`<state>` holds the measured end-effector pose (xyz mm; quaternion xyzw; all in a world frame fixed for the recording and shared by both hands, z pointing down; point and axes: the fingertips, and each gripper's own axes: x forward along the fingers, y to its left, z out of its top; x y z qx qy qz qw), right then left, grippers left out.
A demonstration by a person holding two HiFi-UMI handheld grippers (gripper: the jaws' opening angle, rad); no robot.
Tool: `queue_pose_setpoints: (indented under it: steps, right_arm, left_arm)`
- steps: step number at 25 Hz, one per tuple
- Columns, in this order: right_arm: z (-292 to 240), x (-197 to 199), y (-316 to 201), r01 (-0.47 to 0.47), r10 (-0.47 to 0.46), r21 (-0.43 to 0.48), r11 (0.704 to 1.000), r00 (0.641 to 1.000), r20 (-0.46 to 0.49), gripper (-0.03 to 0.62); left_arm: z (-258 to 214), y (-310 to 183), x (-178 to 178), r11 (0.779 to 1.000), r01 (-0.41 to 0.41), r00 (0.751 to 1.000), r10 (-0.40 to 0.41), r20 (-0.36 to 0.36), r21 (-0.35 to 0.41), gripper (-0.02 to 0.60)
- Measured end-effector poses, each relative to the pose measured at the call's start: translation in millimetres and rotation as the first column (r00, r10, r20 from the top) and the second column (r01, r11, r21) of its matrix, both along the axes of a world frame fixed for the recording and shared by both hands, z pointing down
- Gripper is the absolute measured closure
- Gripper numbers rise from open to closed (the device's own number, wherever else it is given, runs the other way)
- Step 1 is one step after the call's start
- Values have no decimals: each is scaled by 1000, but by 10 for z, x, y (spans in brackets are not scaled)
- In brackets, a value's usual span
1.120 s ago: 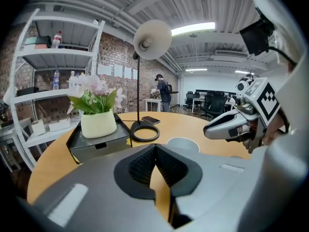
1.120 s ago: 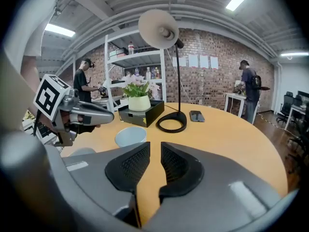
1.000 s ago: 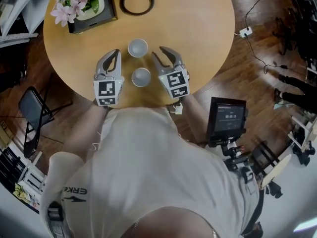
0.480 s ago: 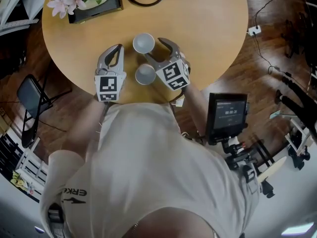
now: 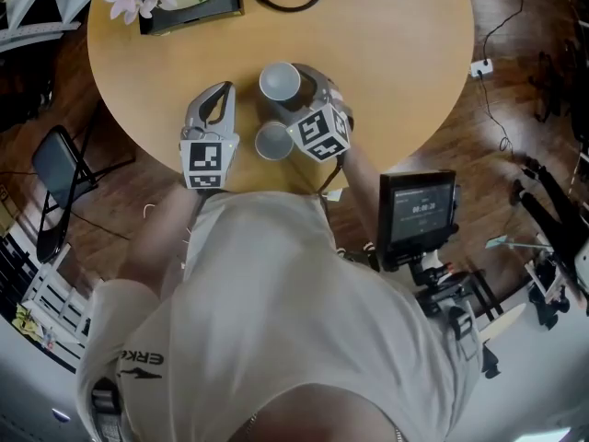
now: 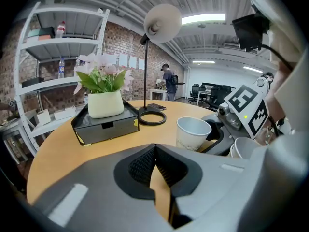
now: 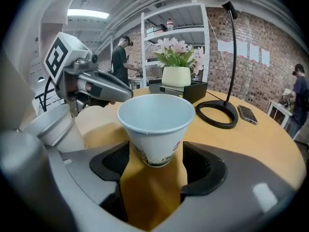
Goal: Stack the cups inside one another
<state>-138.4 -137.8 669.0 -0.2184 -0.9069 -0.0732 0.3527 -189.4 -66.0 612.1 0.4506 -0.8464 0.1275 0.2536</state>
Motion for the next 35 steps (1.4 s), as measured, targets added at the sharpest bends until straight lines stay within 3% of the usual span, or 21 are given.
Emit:
queue_pose_setpoints:
  steps: [5,19,28,35]
  right_arm:
    - [-25,-67,-27,-19,19,9,1000,1000,22,286]
    - [-335,-87,-341,-128,123,37,991,987,105,289]
    - [-1009,47,-597,-246,227,56,968,946,232,290]
    - [-1546,204,-668,-340,308,42,939,891,333,289]
  left_arm:
    - [-40,46,3,1000,16,1000,-16,3,-3,580]
    - [-169,-25,-76,1000,4,999,-5,41,26,580]
    - [-503,-170,-4,995,-39,995,30,91,92,580]
    - [-793,-229,75,985,-83,989,63,130,152,580]
